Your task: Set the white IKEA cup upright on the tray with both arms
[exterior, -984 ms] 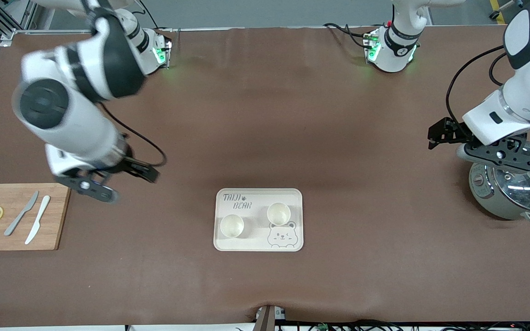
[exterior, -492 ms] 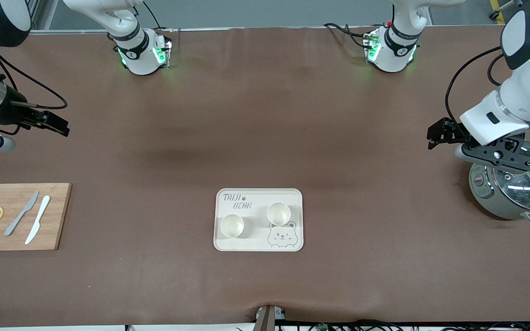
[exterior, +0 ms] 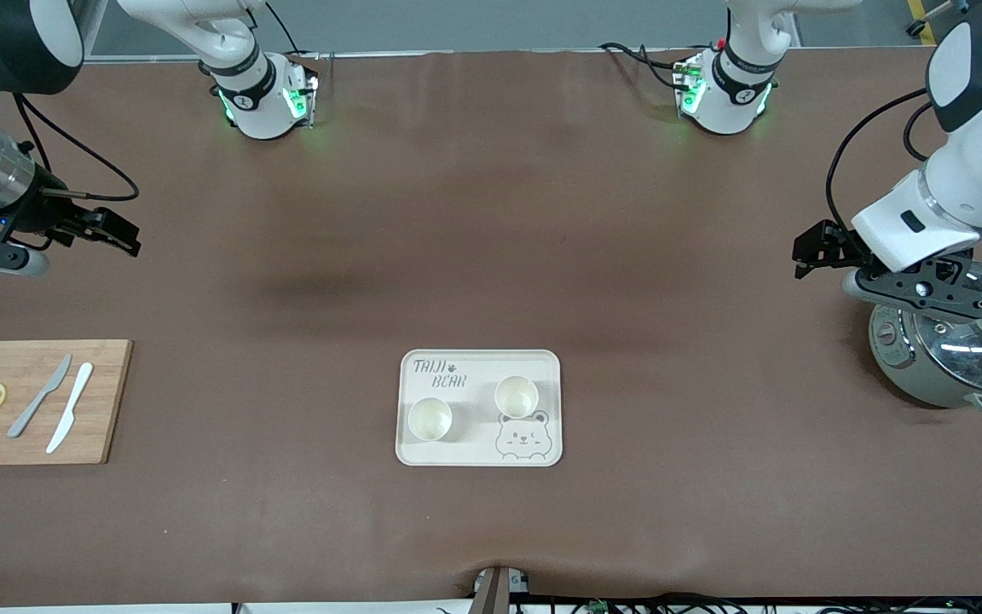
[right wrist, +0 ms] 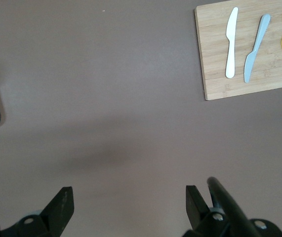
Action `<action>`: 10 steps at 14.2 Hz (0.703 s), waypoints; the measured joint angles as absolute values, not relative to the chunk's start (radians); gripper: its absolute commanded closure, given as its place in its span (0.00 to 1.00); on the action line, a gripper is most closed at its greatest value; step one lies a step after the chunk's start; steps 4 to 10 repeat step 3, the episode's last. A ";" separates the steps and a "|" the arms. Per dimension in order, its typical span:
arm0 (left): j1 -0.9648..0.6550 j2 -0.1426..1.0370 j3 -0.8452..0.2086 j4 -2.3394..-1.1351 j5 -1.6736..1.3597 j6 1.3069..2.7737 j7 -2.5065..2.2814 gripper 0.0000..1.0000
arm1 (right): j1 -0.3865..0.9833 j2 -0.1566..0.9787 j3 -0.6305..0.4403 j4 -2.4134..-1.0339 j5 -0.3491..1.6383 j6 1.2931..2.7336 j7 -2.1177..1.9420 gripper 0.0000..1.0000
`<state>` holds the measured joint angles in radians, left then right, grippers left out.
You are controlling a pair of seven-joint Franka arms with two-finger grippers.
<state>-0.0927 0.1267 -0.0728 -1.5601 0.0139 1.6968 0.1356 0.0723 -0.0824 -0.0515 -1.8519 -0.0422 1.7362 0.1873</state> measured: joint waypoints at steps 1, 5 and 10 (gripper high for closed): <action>-0.093 0.127 -0.073 -1.560 0.014 1.697 0.135 0.00 | 0.071 -0.084 -0.051 -1.849 -0.042 1.736 0.187 0.00; -0.093 0.127 -0.073 -1.560 0.014 1.697 0.135 0.00 | 0.053 -0.090 -0.052 -1.814 -0.042 1.724 0.187 0.00; -0.093 0.127 -0.073 -1.560 0.014 1.697 0.135 0.00 | 0.053 -0.090 -0.052 -1.814 -0.042 1.724 0.187 0.00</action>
